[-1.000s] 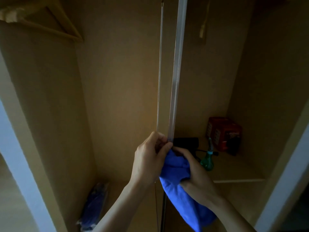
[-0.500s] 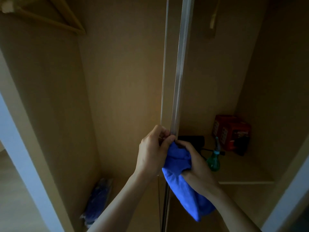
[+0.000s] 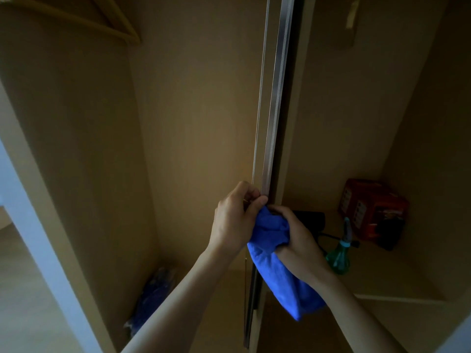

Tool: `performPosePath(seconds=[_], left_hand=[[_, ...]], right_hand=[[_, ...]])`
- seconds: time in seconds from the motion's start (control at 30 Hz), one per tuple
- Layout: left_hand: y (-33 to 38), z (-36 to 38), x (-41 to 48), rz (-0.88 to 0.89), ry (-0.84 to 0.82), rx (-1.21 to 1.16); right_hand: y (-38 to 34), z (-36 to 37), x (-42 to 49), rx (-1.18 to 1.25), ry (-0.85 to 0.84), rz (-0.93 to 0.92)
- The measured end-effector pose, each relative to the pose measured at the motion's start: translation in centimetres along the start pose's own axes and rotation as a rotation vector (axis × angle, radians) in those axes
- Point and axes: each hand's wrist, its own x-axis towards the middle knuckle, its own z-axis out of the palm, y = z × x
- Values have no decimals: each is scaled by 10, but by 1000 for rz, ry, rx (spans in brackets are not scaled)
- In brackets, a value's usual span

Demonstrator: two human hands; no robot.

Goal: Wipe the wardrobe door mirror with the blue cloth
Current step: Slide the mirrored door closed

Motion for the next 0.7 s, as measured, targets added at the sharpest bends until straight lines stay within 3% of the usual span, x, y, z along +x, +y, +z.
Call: performPosePath(seconds=[0.7], left_hand=[[-20,17,36,2,43,75]], right_hand=[[5,-3,39,62,-17,-13]])
